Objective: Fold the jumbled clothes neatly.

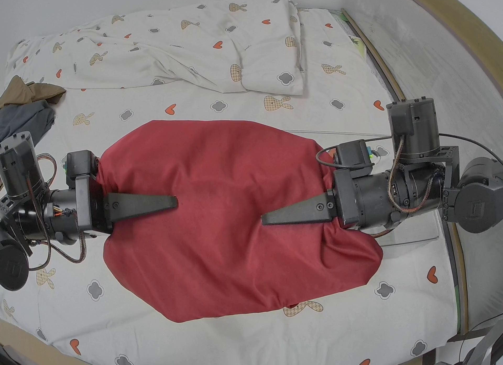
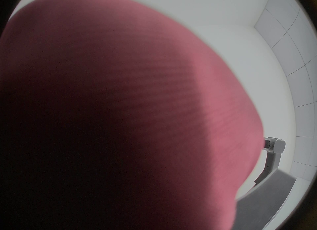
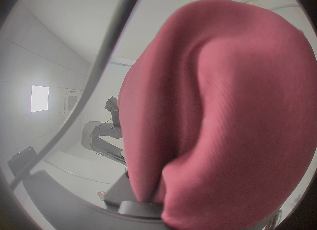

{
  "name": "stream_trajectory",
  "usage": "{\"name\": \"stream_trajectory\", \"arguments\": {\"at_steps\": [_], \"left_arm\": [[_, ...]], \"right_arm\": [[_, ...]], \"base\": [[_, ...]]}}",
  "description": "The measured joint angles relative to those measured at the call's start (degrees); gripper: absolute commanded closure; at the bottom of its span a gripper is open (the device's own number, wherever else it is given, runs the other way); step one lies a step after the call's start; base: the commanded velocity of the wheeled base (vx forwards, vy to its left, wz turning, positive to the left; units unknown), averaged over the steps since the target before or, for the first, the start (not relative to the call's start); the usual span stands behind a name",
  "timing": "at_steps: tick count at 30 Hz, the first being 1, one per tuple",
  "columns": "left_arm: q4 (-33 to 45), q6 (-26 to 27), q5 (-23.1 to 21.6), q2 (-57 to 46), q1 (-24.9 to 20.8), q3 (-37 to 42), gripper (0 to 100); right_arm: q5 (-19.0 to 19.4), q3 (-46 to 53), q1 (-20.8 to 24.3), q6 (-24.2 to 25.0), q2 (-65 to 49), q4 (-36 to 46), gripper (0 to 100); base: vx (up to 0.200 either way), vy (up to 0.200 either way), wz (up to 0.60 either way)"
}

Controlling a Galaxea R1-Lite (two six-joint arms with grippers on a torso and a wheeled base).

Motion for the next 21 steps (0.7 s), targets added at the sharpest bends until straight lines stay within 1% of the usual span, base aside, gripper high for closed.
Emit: {"name": "stream_trajectory", "arguments": {"at_steps": [1,21], "left_arm": [[0.02,0.0,0.0,0.0,0.0,0.0,100],[0.11,0.02,0.0,-0.02,0.01,0.0,100]], "right_arm": [[-0.02,0.0,0.0,0.0,0.0,0.01,100],[-0.02,0.43,-0.09,0.0,-0.13,0.04,100]], "base": [[-0.2,-0.2,0.0],[0.0,0.0,0.0]]}}
